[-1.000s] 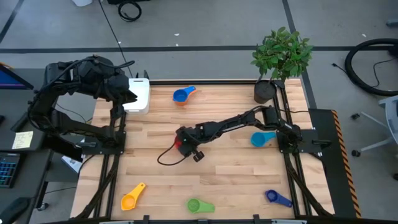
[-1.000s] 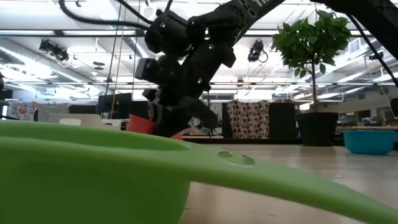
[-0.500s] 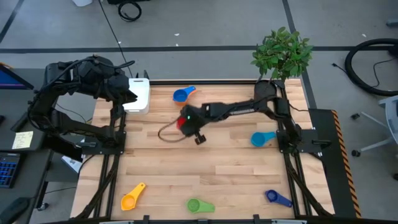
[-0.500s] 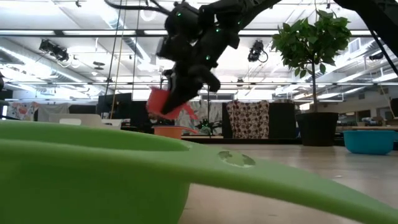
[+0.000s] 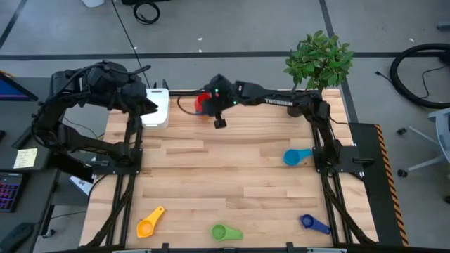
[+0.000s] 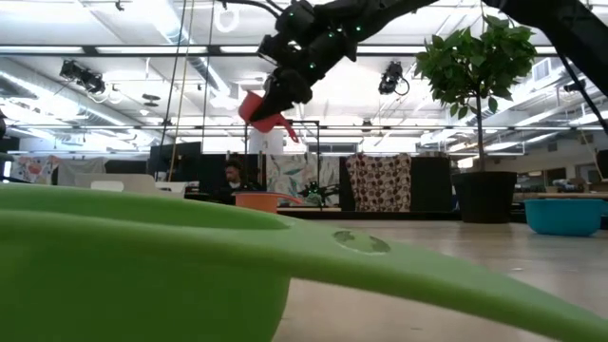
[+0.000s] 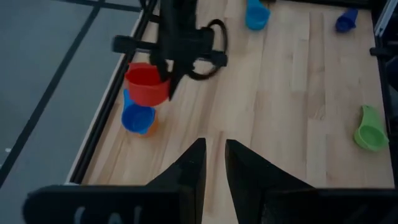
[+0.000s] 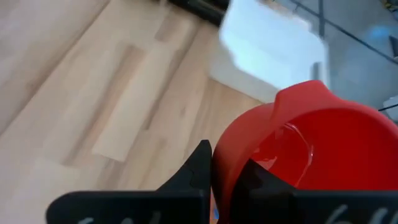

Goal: Nest measuring cups in basket
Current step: Stack the red measuring cup on top of the blue measuring cup

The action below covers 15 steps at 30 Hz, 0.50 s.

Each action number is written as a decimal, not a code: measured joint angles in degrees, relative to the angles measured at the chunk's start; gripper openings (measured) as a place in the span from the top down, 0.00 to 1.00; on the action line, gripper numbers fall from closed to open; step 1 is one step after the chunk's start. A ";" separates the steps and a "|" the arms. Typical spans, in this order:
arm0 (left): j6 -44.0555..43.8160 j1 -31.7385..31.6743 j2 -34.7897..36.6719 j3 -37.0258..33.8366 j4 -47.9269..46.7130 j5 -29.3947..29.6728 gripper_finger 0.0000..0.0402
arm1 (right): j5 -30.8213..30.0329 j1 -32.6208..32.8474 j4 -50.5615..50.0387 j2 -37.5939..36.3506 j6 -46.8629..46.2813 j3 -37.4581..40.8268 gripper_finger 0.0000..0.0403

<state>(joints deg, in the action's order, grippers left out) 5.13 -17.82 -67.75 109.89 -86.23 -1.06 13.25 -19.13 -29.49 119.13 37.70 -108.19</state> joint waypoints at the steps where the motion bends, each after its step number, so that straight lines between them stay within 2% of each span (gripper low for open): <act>1: -0.01 0.00 0.00 0.00 0.39 0.02 0.84 | 0.57 -0.53 -0.21 0.00 0.01 -0.27 0.95; 8: -0.60 0.00 -0.09 0.00 2.33 4.03 0.84 | 3.07 -2.91 -0.15 1.07 1.34 -0.45 0.95; 15: -3.43 0.00 -0.13 0.00 2.35 7.45 0.84 | 3.89 -3.78 2.55 5.58 3.00 -0.49 0.95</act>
<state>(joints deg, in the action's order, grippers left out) 1.69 -17.82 -67.88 109.89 -83.88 6.39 17.14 -22.91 -26.94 124.71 40.70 -108.68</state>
